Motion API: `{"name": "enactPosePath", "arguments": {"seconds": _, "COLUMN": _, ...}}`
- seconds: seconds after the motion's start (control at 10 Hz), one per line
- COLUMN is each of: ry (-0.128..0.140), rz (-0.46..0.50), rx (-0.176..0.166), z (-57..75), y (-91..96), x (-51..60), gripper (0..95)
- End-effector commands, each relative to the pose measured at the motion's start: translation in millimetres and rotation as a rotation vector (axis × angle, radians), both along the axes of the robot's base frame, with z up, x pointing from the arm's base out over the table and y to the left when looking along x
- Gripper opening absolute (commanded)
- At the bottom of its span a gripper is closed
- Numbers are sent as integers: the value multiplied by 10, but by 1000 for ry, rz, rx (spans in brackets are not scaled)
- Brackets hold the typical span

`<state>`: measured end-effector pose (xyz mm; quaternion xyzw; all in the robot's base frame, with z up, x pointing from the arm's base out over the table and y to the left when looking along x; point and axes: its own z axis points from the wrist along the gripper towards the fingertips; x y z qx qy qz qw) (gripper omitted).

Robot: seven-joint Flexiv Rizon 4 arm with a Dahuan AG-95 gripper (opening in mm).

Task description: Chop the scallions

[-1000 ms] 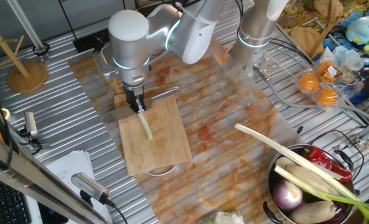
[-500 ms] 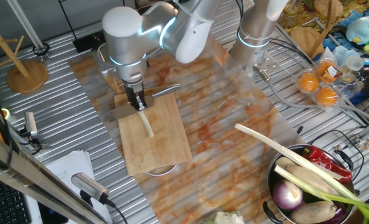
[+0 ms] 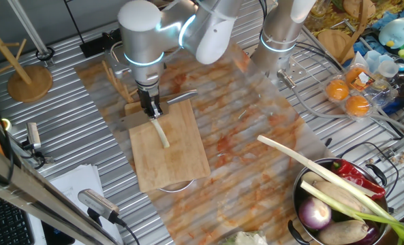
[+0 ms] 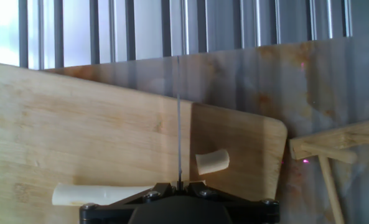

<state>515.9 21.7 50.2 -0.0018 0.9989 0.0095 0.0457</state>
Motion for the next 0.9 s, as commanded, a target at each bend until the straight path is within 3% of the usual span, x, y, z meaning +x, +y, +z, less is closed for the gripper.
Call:
{"name": "enactPosePath", "arguments": {"seconds": 0.1, "ry": -12, "rz": -3, "rx": 10, "z": -107, "y": 38, "x": 25, "gripper": 0}}
{"name": "enactPosePath", "arguments": {"seconds": 0.4, "ry": -49, "rz": 8, "rx": 5, "z": -81, "y": 140, "x": 137, "gripper": 0}}
{"name": "enactPosePath", "arguments": {"seconds": 0.9, "ry": -55, "rz": 12, "rx": 5, "z": -46, "y": 249, "x": 234, "gripper": 0}}
